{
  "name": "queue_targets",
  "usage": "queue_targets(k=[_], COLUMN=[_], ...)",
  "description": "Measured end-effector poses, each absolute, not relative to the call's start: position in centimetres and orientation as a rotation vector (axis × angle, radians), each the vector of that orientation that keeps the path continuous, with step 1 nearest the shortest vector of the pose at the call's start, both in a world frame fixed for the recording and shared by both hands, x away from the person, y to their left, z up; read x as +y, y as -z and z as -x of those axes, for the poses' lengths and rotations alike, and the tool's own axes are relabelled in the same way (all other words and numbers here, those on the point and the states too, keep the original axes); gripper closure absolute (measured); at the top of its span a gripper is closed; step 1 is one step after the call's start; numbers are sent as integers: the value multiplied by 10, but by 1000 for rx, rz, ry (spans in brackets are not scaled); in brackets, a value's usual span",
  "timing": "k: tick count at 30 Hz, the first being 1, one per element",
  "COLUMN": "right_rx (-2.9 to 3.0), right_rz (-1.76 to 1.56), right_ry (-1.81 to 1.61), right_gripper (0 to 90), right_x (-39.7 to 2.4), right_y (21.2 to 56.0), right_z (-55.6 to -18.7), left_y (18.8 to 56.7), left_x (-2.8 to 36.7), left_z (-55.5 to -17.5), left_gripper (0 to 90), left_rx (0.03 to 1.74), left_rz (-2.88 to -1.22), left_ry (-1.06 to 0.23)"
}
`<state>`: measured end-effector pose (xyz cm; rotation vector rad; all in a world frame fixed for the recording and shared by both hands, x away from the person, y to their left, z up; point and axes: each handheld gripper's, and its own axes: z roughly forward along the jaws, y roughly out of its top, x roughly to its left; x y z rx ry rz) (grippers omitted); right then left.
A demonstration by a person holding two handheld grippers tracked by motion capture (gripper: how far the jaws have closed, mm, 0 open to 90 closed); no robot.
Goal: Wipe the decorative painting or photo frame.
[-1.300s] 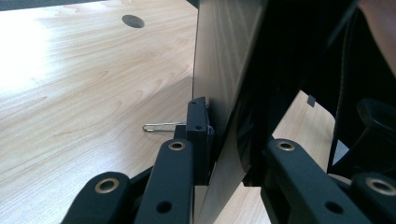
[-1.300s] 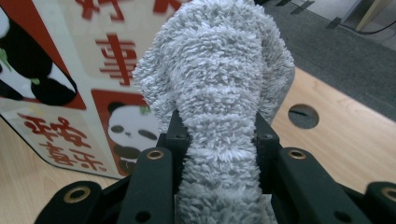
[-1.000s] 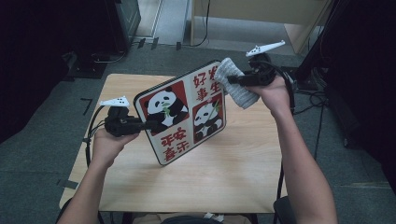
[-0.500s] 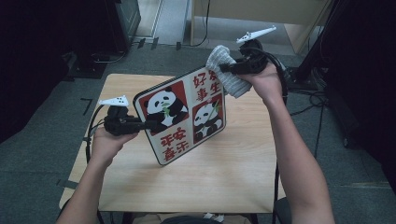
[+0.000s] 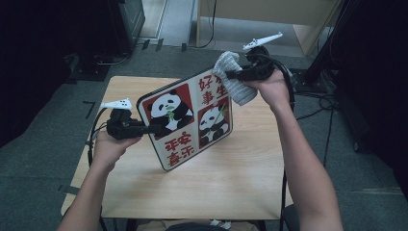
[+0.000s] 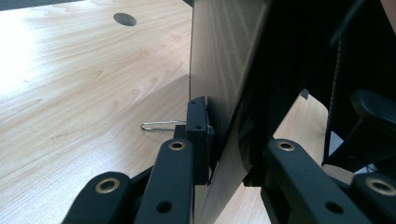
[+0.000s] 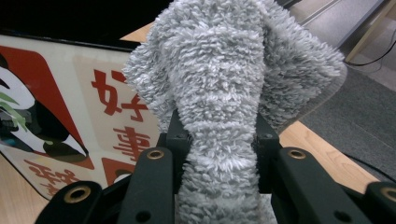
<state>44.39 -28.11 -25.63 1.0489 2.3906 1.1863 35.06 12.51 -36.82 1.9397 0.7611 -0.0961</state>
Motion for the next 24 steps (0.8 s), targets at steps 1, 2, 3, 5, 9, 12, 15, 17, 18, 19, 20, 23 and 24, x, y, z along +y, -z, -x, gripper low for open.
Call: queue_targets(k=[1, 2, 3, 5, 9, 12, 15, 17, 18, 19, 20, 23, 24], right_rx=[2396, 2399, 2401, 2403, 2408, 2409, 2415, 2418, 2419, 2422, 2424, 2426, 2427], right_rz=[-1046, -1049, -1052, -1049, -1050, -1052, -1052, -1058, -1060, -1064, -1063, -1064, -1059], right_ry=[-1184, -1181, -1180, -1179, -1178, -1183, -1176, -1179, -1180, -1182, -1181, -1185, -1186], right_gripper=[689, 689, 689, 689, 689, 689, 689, 689, 689, 689, 689, 690, 690], right_x=[-281, -281, -281, -281, -280, -281, -280, -281, -281, -282, -282, -283, -284], right_y=[257, 258, 259, 261, 265, 267, 270, 273, 274, 276, 277, 281, 282], right_z=[-444, -444, -443, -444, -443, -443, -443, -442, -442, -442, -442, -441, -441], left_y=[368, 368, 369, 369, 369, 369, 369, 369, 369, 369, 369, 369, 369], left_x=[125, 125, 125, 126, 125, 125, 126, 126, 126, 125, 125, 125, 125], left_z=[-351, -351, -351, -351, -351, -351, -351, -351, -351, -351, -351, -351, -351], left_gripper=[784, 783, 781, 777, 778, 779, 777, 777, 777, 777, 778, 778, 778], left_rx=[761, 760, 759, 758, 759, 759, 755, 754, 754, 755, 755, 755, 755], left_rz=[-1940, -1940, -1938, -1935, -1936, -1938, -1940, -1940, -1941, -1940, -1940, -1940, -1940], left_ry=[97, 101, 106, 111, 109, 110, 110, 109, 110, 110, 110, 110, 110])
